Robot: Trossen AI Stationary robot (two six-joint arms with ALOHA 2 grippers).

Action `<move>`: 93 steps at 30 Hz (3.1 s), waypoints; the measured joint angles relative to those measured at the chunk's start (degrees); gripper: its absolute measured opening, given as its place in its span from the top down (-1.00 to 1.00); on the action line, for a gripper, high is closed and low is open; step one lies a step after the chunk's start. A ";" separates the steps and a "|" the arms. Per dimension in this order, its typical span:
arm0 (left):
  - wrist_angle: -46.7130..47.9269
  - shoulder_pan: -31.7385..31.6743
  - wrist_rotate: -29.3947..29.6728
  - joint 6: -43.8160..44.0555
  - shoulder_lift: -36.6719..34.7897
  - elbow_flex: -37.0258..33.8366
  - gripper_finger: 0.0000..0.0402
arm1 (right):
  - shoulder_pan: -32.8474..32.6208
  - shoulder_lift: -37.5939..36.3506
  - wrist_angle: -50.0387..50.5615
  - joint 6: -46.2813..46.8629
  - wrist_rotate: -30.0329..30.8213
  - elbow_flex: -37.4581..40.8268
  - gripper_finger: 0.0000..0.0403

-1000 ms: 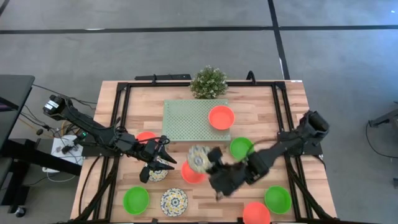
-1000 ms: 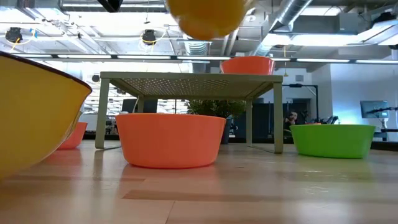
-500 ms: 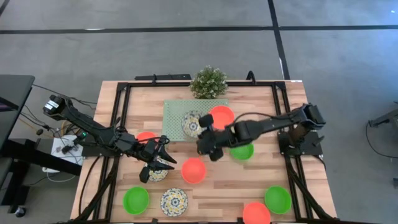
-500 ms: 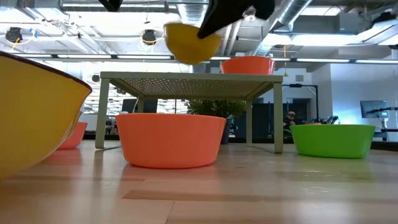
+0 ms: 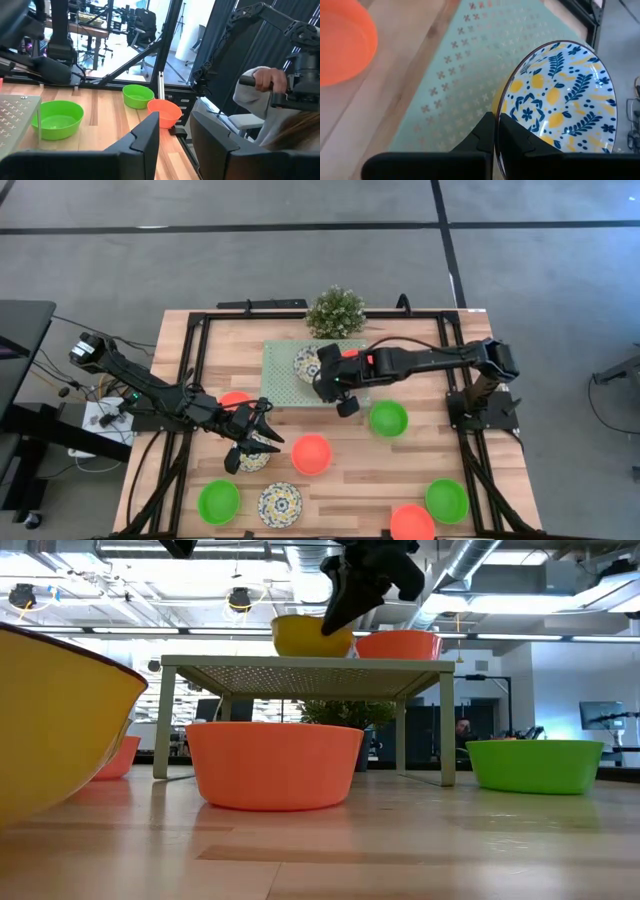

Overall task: Pick & Place Mini bowls
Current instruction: Put the yellow patterned bowl on the shelf, then put the green bowl on the shelf

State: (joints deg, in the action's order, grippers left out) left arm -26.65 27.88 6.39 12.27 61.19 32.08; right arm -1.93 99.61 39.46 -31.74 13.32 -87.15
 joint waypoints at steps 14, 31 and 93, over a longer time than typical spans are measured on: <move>0.02 0.00 0.00 0.00 0.00 0.00 0.45 | 1.33 -0.04 1.51 -2.47 -5.79 0.00 0.94; 0.02 0.00 0.00 0.00 0.00 0.00 0.45 | 1.17 -0.02 1.00 -0.18 -5.85 -0.02 0.58; 66.47 23.99 -2.93 58.36 0.70 12.46 0.70 | -24.82 -28.11 -31.94 31.51 -11.84 40.04 0.46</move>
State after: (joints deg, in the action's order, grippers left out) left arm 39.81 51.87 3.46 70.63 61.89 44.54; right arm -26.75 71.50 7.52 -0.23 1.48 -47.11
